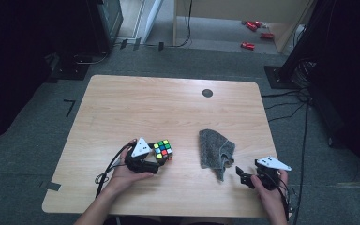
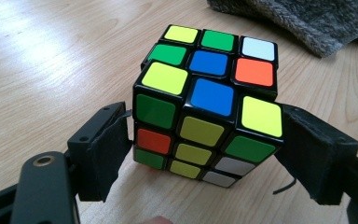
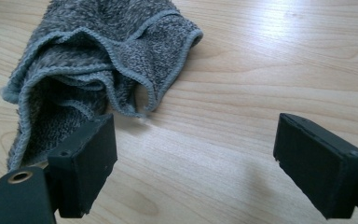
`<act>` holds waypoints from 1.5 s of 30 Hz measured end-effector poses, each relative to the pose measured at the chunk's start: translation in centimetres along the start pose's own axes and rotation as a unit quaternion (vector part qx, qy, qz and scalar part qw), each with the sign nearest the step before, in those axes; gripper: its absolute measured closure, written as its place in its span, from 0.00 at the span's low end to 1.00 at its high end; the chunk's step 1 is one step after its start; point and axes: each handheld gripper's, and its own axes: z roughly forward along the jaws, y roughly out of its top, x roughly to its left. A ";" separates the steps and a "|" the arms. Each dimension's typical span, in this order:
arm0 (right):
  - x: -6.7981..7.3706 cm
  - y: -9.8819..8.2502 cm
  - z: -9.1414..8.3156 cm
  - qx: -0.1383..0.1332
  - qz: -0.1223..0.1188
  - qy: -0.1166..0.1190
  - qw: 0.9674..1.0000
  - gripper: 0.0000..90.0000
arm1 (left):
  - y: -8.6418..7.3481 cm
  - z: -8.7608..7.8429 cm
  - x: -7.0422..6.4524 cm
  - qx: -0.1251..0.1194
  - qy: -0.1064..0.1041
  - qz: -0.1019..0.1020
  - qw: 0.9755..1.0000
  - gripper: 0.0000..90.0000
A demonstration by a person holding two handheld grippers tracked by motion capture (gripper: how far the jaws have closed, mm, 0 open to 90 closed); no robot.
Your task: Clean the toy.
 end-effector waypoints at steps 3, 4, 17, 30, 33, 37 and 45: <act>-0.4 -0.1 -0.1 -0.002 0.005 -0.001 1.000 0.15 | 0.2 0.3 0.1 0.015 -0.001 -0.004 1.000 0.23; -0.5 -0.1 -0.2 -0.001 0.006 -0.002 1.000 0.15 | 0.2 0.5 0.1 0.021 -0.003 -0.004 1.000 0.23; -0.8 -0.4 -0.1 0.003 0.011 0.000 1.000 0.16 | 0.4 1.5 -0.3 0.070 0.003 0.032 0.997 0.39; -1.1 -0.7 -0.1 0.006 0.006 0.000 1.000 0.15 | 0.2 0.6 0.4 0.054 0.000 -0.009 0.999 0.20; -1.3 -0.8 -0.2 0.007 0.003 -0.004 1.000 0.15 | -0.2 -0.2 0.6 0.049 0.005 -0.018 0.999 0.19; -1.4 -0.9 -0.2 0.013 -0.006 -0.014 1.000 0.15 | -1.1 -2.1 1.4 0.028 0.013 -0.027 0.999 0.17; -1.4 -1.2 0.2 0.030 -0.023 -0.024 0.999 0.15 | -3.1 -6.5 3.1 0.009 0.033 -0.064 0.997 0.16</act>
